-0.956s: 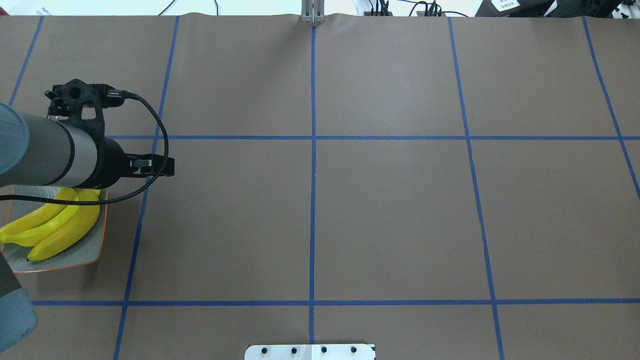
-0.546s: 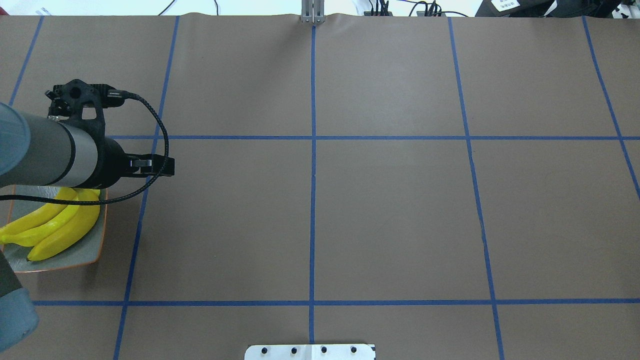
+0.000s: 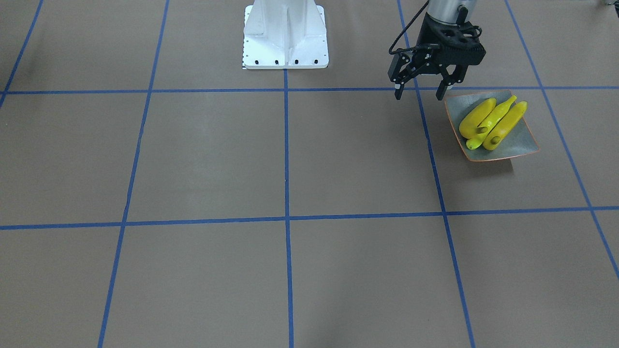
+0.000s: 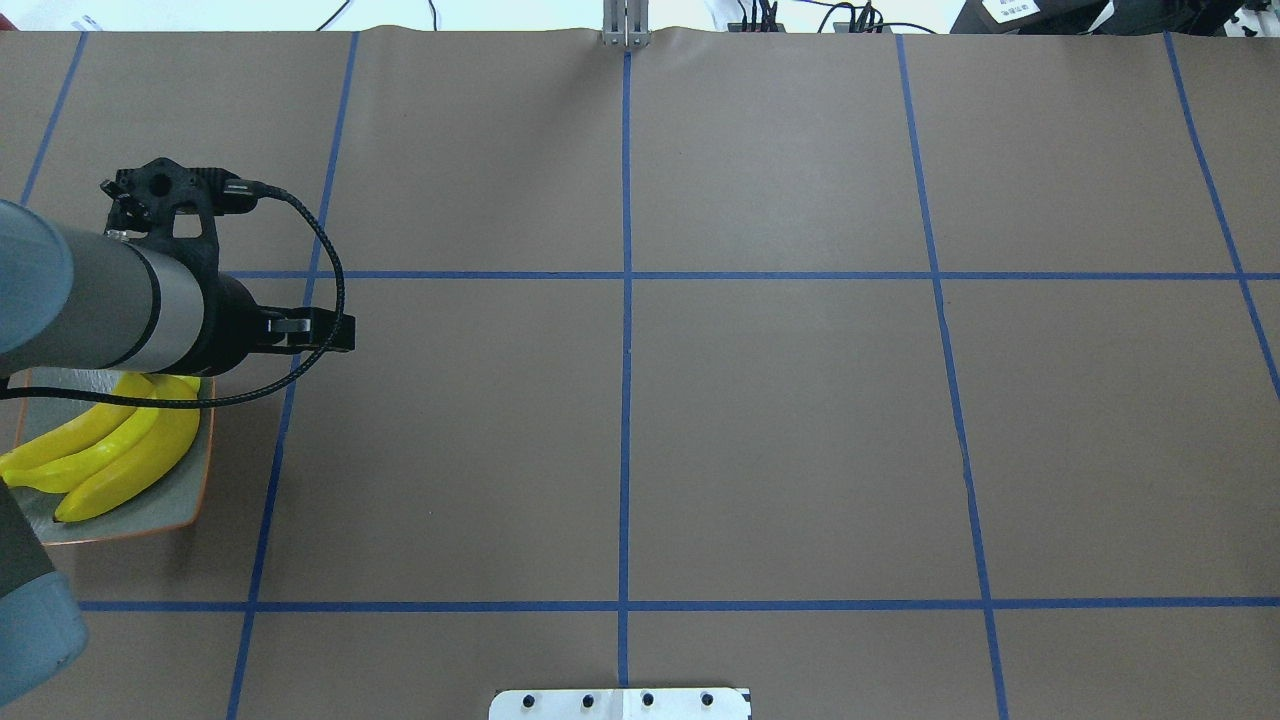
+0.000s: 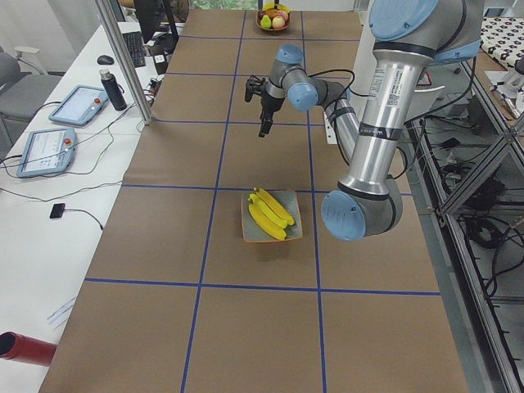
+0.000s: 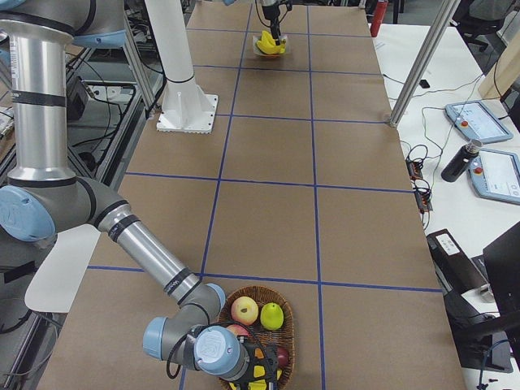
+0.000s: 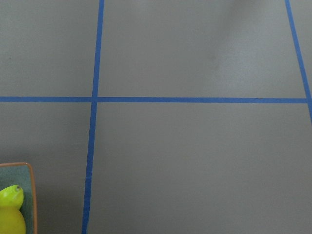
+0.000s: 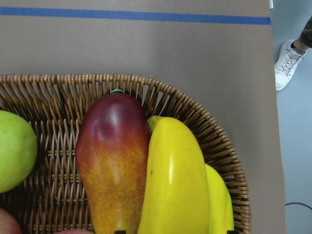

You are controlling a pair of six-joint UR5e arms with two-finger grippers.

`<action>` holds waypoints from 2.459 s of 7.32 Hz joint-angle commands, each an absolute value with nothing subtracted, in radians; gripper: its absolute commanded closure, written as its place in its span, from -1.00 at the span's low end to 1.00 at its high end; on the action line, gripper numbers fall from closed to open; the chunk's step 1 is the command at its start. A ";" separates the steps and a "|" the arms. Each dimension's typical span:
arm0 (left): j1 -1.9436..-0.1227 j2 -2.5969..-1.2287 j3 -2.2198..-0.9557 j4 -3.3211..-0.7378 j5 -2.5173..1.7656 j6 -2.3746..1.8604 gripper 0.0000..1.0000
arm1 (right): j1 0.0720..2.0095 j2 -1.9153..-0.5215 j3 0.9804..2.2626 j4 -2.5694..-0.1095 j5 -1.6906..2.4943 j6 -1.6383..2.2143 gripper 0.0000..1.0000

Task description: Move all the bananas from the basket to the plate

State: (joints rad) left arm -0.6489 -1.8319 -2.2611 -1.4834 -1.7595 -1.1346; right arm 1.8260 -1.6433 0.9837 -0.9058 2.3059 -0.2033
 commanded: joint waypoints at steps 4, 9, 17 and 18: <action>-0.649 -1.847 -2.244 -1.483 -1.761 -1.134 -1.00 | 1.824 -1.644 1.130 -0.914 2.210 -0.314 1.00; -0.624 -1.969 -2.198 -1.483 -1.767 -1.202 -1.00 | 1.761 -1.569 1.417 -1.100 2.363 0.075 1.00; -0.549 -2.124 -2.039 -2.008 -1.767 -1.403 -1.00 | 1.248 -1.320 1.873 -1.081 2.355 1.270 1.00; -0.537 -2.125 -2.039 -2.003 -1.769 -1.404 -1.00 | 1.158 -1.258 1.897 -1.081 2.285 1.384 1.00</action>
